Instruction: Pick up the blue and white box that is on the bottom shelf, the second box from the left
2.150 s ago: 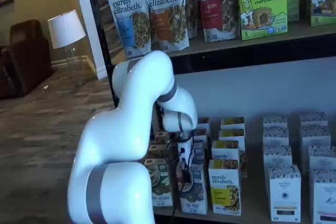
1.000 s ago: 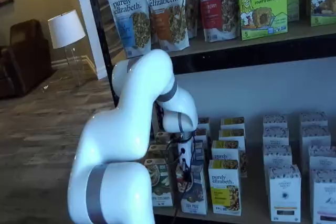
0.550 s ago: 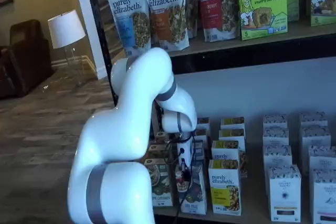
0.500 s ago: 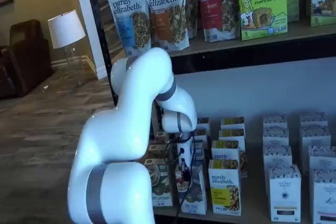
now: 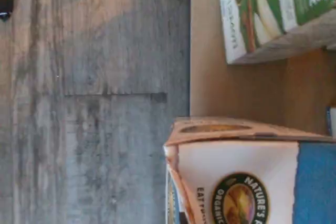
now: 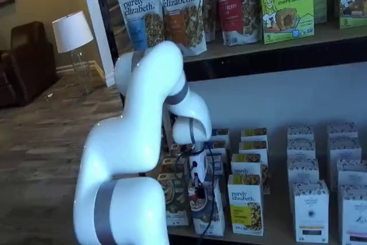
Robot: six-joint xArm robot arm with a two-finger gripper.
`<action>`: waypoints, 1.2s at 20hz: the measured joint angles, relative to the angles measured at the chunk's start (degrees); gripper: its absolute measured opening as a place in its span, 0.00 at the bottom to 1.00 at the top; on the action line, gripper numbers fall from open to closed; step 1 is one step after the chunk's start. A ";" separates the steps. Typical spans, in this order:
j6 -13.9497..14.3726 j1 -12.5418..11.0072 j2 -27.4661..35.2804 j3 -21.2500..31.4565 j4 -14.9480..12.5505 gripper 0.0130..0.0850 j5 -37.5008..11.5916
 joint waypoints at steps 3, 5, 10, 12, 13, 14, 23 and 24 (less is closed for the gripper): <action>0.99 0.30 -3.38 4.82 -0.77 0.39 -1.33; 1.49 0.40 -5.49 7.82 -1.22 0.39 -2.42; 3.04 0.40 -11.21 15.53 -2.90 0.39 -4.62; 4.11 0.39 -13.64 18.45 -4.05 0.39 -4.78; 4.62 0.39 -14.81 19.90 -4.60 0.39 -4.94; 5.03 0.38 -15.91 21.35 -5.07 0.39 -5.29; 6.20 0.04 -27.47 34.67 -6.65 0.39 -8.54; 5.60 0.05 -28.94 35.97 -5.98 0.39 -8.44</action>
